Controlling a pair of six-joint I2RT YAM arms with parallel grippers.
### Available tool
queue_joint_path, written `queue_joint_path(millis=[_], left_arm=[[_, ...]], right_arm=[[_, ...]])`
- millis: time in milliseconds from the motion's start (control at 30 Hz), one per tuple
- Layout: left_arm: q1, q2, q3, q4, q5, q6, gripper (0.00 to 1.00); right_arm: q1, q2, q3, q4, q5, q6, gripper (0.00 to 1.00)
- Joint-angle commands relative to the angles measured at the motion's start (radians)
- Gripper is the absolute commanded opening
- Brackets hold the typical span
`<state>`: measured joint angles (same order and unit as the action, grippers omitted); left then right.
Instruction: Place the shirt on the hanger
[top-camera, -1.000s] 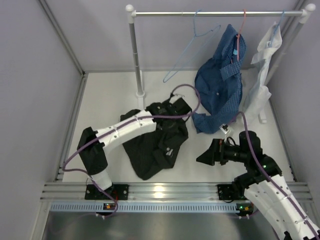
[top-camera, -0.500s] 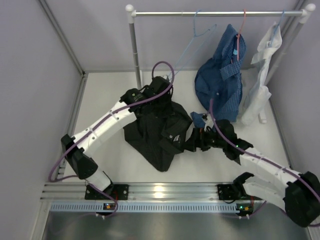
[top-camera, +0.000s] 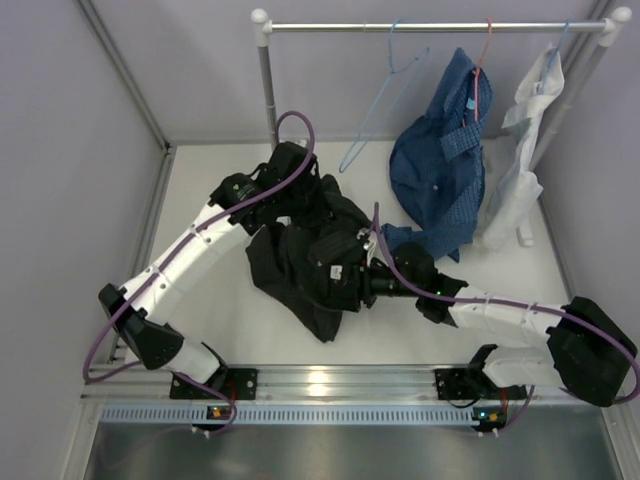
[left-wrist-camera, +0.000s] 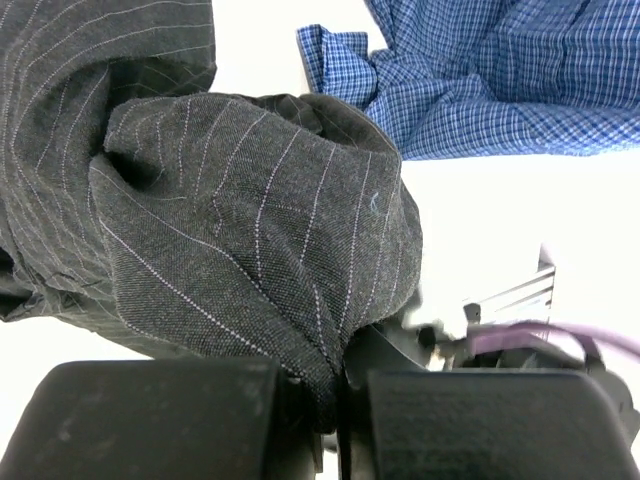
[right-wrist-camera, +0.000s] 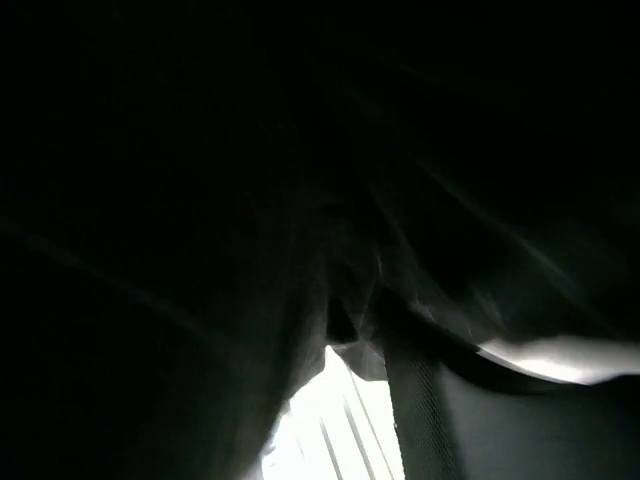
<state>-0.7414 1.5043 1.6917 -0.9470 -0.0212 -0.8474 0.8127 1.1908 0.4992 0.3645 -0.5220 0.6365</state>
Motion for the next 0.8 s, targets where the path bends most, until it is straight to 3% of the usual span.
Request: queue_joint_path(millis=[0, 67, 100, 167, 200, 300, 400, 433, 467, 500, 633, 667, 767], left_arm=[[0.022, -0.039, 0.014, 0.043, 0.017, -0.025, 0.00], [0.039, -0.055, 0.032, 0.042, 0.004, -0.025, 0.00], [0.048, -0.068, 0.036, 0.042, -0.012, -0.025, 0.00], [0.076, -0.122, 0.048, 0.043, -0.063, -0.016, 0.00], [0.083, -0.140, 0.059, 0.043, -0.089, -0.016, 0.00], [0.085, -0.238, 0.102, 0.103, -0.154, 0.077, 0.00], [0.085, -0.414, 0.001, 0.386, -0.102, 0.229, 0.00], [0.083, -0.458, -0.038, 0.554, -0.077, 0.246, 0.00], [0.083, -0.496, -0.091, 0.624, -0.083, 0.260, 0.00], [0.083, -0.554, -0.102, 0.675, -0.101, 0.275, 0.00], [0.083, -0.599, -0.043, 0.748, -0.181, 0.310, 0.00], [0.083, -0.604, -0.034, 0.748, -0.186, 0.311, 0.04], [0.083, -0.636, -0.084, 0.745, -0.191, 0.219, 0.45]], right_arm=[[0.057, 0.041, 0.093, 0.120, 0.052, -0.015, 0.46], [0.057, 0.017, 0.137, -0.049, 0.190, -0.046, 0.08], [0.057, -0.003, 0.157, -0.120, 0.254, -0.072, 0.00], [0.056, -0.074, 0.264, -0.305, 0.444, -0.124, 0.00], [0.055, -0.097, 0.265, -0.371, 0.445, -0.147, 0.00], [0.057, -0.137, 0.523, -0.671, 0.555, -0.262, 0.00], [0.059, -0.059, 1.022, -0.957, 0.609, -0.389, 0.00], [0.059, 0.011, 1.136, -1.025, 0.629, -0.420, 0.00], [0.062, 0.045, 1.241, -1.086, 0.648, -0.473, 0.00], [0.065, 0.082, 1.450, -1.186, 0.668, -0.495, 0.00], [0.068, 0.246, 1.899, -1.309, 0.645, -0.537, 0.00], [0.068, 0.253, 1.938, -1.311, 0.636, -0.529, 0.00], [0.071, 0.201, 1.876, -1.268, 0.619, -0.502, 0.00]])
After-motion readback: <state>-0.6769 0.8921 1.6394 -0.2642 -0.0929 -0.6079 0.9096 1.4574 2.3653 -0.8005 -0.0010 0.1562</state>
